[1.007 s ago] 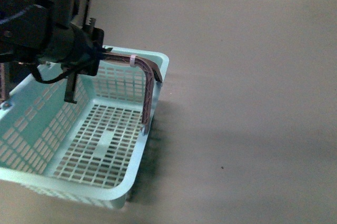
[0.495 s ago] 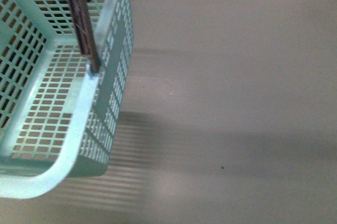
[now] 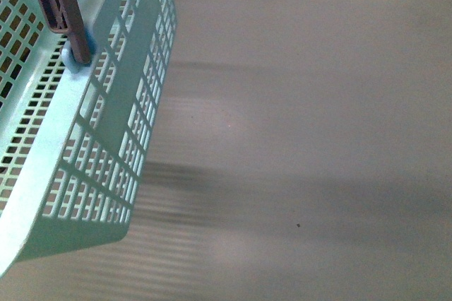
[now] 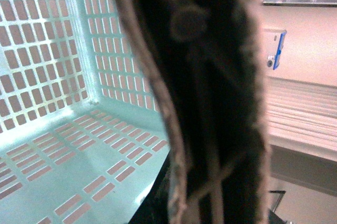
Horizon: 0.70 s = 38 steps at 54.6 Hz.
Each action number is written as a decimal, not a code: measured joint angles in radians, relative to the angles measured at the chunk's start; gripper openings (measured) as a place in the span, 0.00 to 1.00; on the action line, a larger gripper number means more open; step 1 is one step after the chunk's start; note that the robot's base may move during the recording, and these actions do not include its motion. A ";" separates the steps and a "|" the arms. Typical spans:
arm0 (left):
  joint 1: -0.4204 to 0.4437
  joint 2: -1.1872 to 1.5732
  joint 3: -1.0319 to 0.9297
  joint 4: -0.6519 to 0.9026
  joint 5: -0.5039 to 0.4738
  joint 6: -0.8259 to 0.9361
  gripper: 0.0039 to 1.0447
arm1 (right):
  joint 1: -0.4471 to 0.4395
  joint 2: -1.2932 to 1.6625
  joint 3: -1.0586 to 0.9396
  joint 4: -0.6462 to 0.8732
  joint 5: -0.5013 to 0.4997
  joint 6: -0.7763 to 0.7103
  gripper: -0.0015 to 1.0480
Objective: Pick lemon and mango into basket
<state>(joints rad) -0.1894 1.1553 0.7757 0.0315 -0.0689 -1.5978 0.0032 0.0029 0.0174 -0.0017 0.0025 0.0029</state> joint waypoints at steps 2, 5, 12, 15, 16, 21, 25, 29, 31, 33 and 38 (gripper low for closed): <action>-0.007 -0.004 0.006 -0.014 0.004 0.004 0.05 | 0.000 0.000 0.000 0.000 0.000 0.000 0.92; -0.018 -0.008 0.011 -0.028 0.016 0.011 0.05 | 0.000 0.000 0.000 0.000 0.000 0.000 0.92; -0.046 -0.011 0.019 -0.060 0.040 0.063 0.05 | 0.000 0.000 0.000 0.000 0.000 0.000 0.92; -0.048 -0.012 0.019 -0.060 0.042 0.075 0.05 | 0.000 0.000 0.000 0.000 0.000 0.000 0.92; -0.048 -0.013 0.019 -0.060 0.042 0.078 0.05 | 0.000 0.000 0.000 0.000 0.000 0.000 0.92; -0.048 -0.013 0.021 -0.060 0.034 0.089 0.05 | 0.000 0.000 0.000 0.000 0.000 0.000 0.92; -0.048 -0.013 0.023 -0.060 0.029 0.093 0.05 | 0.000 0.000 0.000 0.000 0.000 0.000 0.92; -0.048 -0.013 0.023 -0.060 0.035 0.093 0.05 | 0.000 0.000 0.000 0.000 0.000 0.000 0.92; -0.048 -0.013 0.023 -0.060 0.036 0.093 0.05 | 0.000 0.000 0.000 0.000 0.000 0.000 0.92; -0.048 -0.013 0.023 -0.060 0.036 0.093 0.05 | 0.000 0.000 0.000 0.000 0.000 0.000 0.92; -0.048 -0.014 0.023 -0.060 0.035 0.093 0.05 | 0.000 0.000 0.000 0.000 0.000 0.000 0.92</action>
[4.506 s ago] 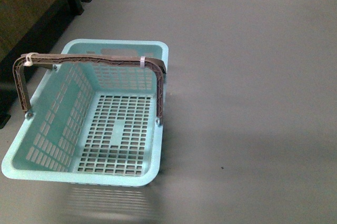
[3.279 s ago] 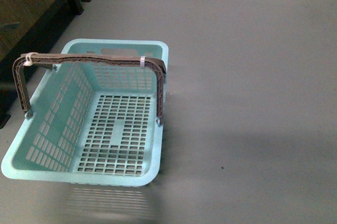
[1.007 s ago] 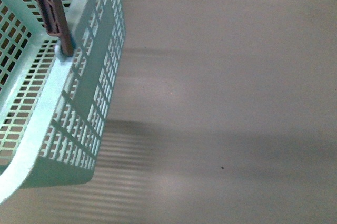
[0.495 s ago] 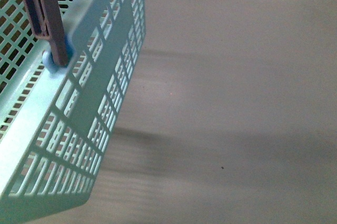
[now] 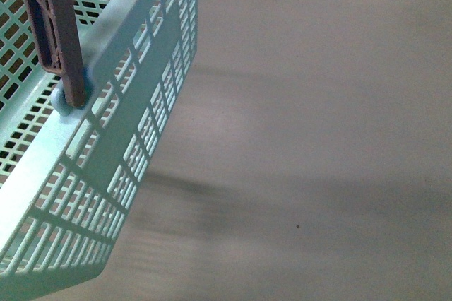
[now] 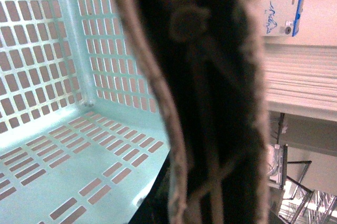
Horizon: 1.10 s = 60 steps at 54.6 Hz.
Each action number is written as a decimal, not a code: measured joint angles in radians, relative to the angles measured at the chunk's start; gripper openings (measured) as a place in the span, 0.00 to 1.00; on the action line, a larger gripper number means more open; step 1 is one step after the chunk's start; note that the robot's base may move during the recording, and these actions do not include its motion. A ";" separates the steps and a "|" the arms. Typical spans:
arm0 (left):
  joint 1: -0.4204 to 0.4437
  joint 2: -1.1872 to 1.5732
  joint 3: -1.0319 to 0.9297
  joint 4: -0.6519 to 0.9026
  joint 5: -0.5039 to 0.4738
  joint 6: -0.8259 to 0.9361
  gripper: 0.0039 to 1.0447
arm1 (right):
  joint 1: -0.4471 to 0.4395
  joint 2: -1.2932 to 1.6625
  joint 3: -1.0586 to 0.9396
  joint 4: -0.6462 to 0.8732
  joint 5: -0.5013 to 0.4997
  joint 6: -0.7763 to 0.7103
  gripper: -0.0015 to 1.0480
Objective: Pick lemon and mango into basket
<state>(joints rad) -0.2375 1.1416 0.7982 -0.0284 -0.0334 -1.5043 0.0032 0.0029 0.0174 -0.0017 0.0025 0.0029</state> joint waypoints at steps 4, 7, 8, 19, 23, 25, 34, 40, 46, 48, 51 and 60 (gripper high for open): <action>0.000 0.000 0.000 0.000 0.000 0.000 0.05 | 0.000 0.000 0.000 0.000 -0.001 0.000 0.92; 0.000 0.000 0.000 0.000 0.000 0.000 0.05 | 0.000 0.000 0.000 0.000 -0.001 0.000 0.92; 0.000 0.000 0.000 0.000 0.000 0.000 0.05 | 0.000 0.000 0.000 0.000 0.000 0.000 0.92; 0.000 -0.001 0.000 0.000 0.000 0.000 0.05 | 0.000 0.000 0.000 0.000 0.000 0.000 0.92; 0.000 -0.001 0.001 0.000 0.000 0.000 0.05 | 0.000 0.000 0.000 0.000 0.000 0.000 0.92; 0.000 -0.001 0.002 0.000 0.000 0.000 0.05 | 0.000 0.000 0.000 0.000 0.000 0.000 0.92; 0.000 -0.001 0.004 0.000 0.000 0.000 0.05 | 0.000 0.000 0.000 0.000 0.000 0.000 0.92; 0.000 -0.002 0.005 0.000 0.000 0.000 0.05 | 0.000 0.000 0.000 0.000 0.000 0.000 0.92; 0.000 -0.002 0.005 0.000 0.000 0.000 0.05 | 0.000 0.000 0.000 0.000 0.000 0.000 0.92; 0.000 -0.002 0.005 0.000 0.000 0.000 0.05 | 0.000 0.000 0.000 0.000 0.000 0.000 0.92; 0.000 -0.002 0.005 0.000 0.000 0.000 0.05 | 0.000 0.000 0.000 0.000 0.000 0.000 0.92; 0.000 -0.002 0.006 0.000 0.000 0.000 0.05 | 0.000 0.000 0.000 0.000 0.000 0.000 0.92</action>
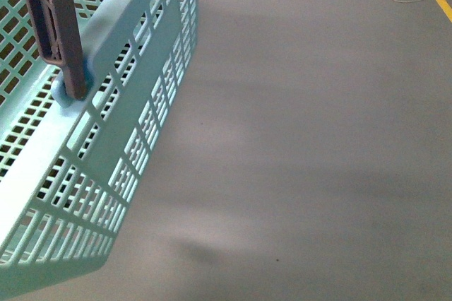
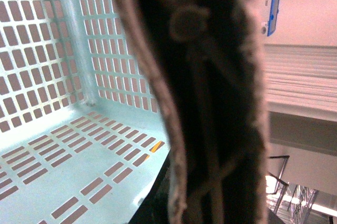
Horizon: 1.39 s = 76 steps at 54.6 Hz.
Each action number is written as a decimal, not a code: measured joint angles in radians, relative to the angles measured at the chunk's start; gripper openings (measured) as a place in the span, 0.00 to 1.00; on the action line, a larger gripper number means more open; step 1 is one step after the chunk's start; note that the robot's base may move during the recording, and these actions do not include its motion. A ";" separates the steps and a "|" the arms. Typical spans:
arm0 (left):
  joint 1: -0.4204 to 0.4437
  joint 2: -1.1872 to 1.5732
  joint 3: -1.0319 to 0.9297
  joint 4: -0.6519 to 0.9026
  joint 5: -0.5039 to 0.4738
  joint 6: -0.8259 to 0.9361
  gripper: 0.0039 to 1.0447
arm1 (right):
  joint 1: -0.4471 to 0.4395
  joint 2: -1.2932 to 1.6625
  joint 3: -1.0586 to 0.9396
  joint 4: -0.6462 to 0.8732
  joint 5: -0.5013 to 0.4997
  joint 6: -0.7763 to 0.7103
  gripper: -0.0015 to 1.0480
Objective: Pick lemon and mango into basket
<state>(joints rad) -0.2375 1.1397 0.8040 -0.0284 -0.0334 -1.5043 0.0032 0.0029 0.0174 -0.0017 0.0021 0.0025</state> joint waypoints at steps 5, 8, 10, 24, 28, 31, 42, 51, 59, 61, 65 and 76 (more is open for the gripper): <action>0.000 0.000 0.000 0.000 0.000 0.000 0.05 | 0.000 0.000 0.000 0.000 0.000 0.000 0.92; 0.000 0.000 0.000 0.000 0.000 0.000 0.05 | 0.000 0.000 0.000 0.000 0.000 0.000 0.92; 0.000 0.000 0.000 0.000 0.000 0.000 0.05 | 0.000 0.000 0.000 0.000 0.000 0.000 0.92; 0.000 0.000 0.000 0.000 -0.001 0.000 0.05 | 0.000 0.000 0.000 0.000 0.000 0.000 0.92; 0.000 0.000 0.000 0.000 0.000 0.000 0.05 | 0.000 0.000 0.000 0.000 0.000 0.001 0.92; 0.000 0.000 0.000 0.000 0.000 0.000 0.05 | 0.000 0.000 0.000 0.000 0.000 0.000 0.92; 0.000 0.000 0.000 0.000 0.000 0.000 0.05 | 0.000 0.000 0.000 0.000 0.000 0.000 0.92; 0.000 0.000 0.000 0.000 0.000 0.000 0.05 | 0.000 0.000 0.000 0.000 0.000 0.000 0.92; 0.000 -0.003 0.003 0.000 -0.001 0.000 0.05 | 0.000 0.000 0.000 0.000 0.000 0.000 0.92; 0.000 -0.003 0.003 0.000 -0.001 0.001 0.05 | 0.000 0.000 0.000 0.000 0.000 0.000 0.92; 0.000 -0.004 0.003 0.000 -0.001 0.000 0.05 | 0.000 0.000 0.000 0.000 0.000 0.000 0.92; 0.000 -0.005 0.003 0.000 0.000 0.000 0.05 | 0.000 0.000 0.000 0.000 0.000 0.000 0.92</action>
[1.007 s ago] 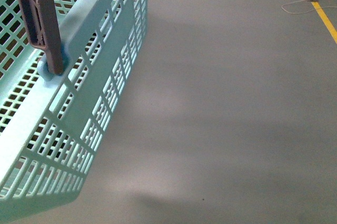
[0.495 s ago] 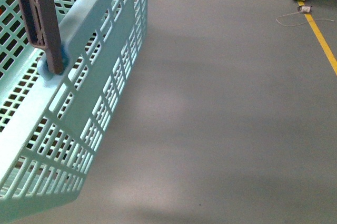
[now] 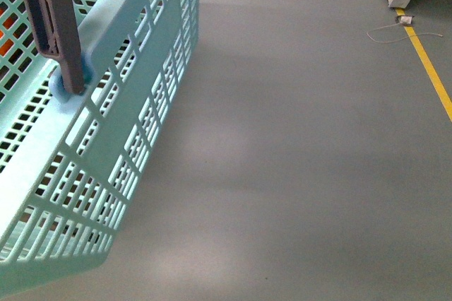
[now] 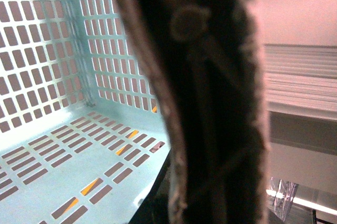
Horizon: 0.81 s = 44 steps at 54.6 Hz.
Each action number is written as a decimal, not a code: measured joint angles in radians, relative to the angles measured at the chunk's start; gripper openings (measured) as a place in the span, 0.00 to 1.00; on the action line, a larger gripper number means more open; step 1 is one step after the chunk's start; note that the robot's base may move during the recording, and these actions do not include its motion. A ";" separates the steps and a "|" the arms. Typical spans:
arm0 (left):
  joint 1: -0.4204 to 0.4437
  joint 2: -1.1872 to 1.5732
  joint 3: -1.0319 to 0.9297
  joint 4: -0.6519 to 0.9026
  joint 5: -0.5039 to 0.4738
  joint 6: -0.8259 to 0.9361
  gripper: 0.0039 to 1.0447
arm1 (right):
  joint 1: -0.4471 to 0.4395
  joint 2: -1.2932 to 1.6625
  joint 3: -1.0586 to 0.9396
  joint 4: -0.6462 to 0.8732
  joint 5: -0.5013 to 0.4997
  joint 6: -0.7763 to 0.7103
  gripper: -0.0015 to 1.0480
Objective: Pick lemon and mango into basket
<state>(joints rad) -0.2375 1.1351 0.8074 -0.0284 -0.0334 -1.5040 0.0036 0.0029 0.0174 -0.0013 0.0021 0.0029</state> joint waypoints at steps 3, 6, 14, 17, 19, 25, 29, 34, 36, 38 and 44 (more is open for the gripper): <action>0.000 0.000 0.000 0.000 0.000 0.000 0.05 | 0.000 0.000 0.000 0.000 0.000 0.000 0.92; 0.000 0.000 0.000 0.000 -0.001 0.000 0.05 | 0.000 0.000 0.000 0.000 0.000 0.000 0.92; -0.009 -0.002 0.002 0.000 0.016 -0.003 0.05 | 0.000 0.000 0.000 0.000 0.002 0.000 0.92; -0.009 -0.002 0.002 0.000 0.020 -0.010 0.04 | 0.000 0.000 0.000 0.000 0.002 0.000 0.92; -0.008 -0.002 0.002 0.000 0.014 -0.011 0.04 | 0.000 0.000 0.000 0.000 0.001 0.000 0.92; -0.004 -0.002 0.002 0.000 -0.001 -0.004 0.04 | 0.000 0.000 0.000 0.000 0.000 0.000 0.92; -0.004 -0.003 0.002 0.000 -0.005 -0.001 0.04 | 0.000 0.000 0.000 0.000 0.001 0.000 0.92; -0.004 -0.003 0.002 -0.001 0.003 -0.003 0.04 | 0.000 0.000 0.000 0.000 0.000 0.000 0.92; -0.004 -0.003 0.002 -0.002 0.003 -0.003 0.04 | 0.000 0.000 0.000 0.000 0.000 0.000 0.92; -0.004 -0.003 0.002 -0.002 0.003 -0.003 0.04 | 0.000 0.000 0.000 0.000 0.000 0.000 0.92; -0.004 -0.003 0.002 -0.002 0.000 0.000 0.04 | 0.000 -0.001 0.000 0.000 0.000 0.000 0.92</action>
<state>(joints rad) -0.2413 1.1316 0.8097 -0.0303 -0.0338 -1.5036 0.0032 0.0021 0.0174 -0.0010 0.0017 0.0029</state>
